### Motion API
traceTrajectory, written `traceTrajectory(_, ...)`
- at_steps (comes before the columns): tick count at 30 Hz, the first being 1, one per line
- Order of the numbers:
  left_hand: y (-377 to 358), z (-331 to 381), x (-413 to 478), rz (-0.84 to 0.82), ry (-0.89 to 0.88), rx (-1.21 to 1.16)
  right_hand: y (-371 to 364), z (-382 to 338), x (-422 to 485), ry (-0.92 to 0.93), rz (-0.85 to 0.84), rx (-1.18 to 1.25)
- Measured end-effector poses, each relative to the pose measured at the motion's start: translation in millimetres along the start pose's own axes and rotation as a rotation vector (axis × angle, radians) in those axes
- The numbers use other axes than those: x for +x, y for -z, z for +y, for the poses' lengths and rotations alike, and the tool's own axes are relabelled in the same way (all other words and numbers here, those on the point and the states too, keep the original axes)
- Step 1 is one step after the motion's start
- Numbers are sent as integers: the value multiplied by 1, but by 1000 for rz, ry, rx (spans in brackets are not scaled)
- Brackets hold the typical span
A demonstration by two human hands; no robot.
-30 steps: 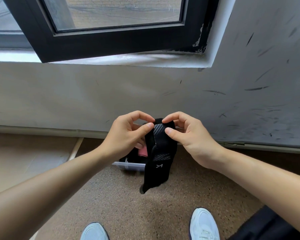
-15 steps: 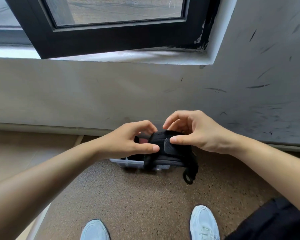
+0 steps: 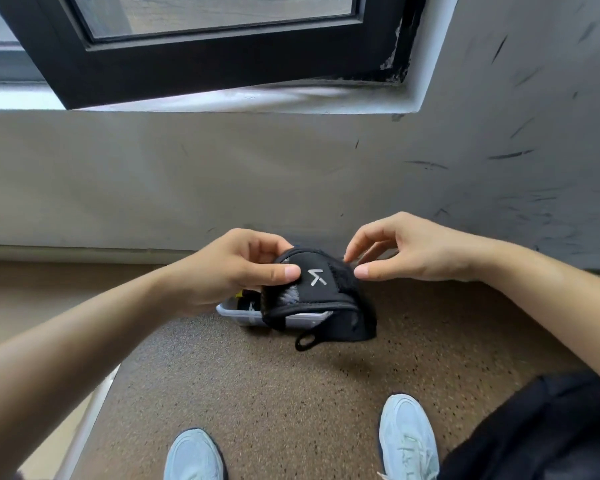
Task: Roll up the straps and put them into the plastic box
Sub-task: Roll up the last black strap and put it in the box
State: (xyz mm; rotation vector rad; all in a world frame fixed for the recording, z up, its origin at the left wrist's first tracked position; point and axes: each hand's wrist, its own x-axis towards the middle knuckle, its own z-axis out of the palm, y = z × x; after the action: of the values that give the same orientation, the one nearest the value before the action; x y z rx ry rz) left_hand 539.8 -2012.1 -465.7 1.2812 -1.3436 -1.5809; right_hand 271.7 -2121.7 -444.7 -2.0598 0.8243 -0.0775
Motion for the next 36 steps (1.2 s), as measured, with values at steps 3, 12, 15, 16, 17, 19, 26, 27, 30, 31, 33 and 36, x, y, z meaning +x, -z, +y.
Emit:
traceTrajectory(3,-8,4,3,32,-18,-97,-18,-10,-3,119,47,122)
traceTrajectory(12,-16,10,4,121,-51,-271,-42,-6,6,392,472,111)
traceTrajectory(15,-18,14,0,122,-56,-212,-39,-3,8,362,533,122)
traceTrajectory(16,-19,16,-2,144,-57,-178,-38,-4,9,324,547,142)
traceTrajectory(17,-19,18,-3,190,-60,-142,-37,-4,9,290,551,160)
traceTrajectory(19,-18,18,-5,276,-81,-86,-38,-6,9,250,543,181)
traceTrajectory(26,-20,17,-4,345,-217,64,-37,-13,8,189,452,183)
traceTrajectory(27,-20,18,-4,381,-232,92,-37,-14,7,187,420,193)
traceTrajectory(30,-22,19,-1,464,-235,138,-36,-17,4,188,292,233)
traceTrajectory(31,-24,20,-1,453,-226,105,-37,-18,3,191,260,243)
traceTrajectory(33,-28,22,-1,437,-223,55,-37,-19,2,198,227,289)
traceTrajectory(36,-35,23,0,461,-236,93,-41,-21,3,228,273,422)
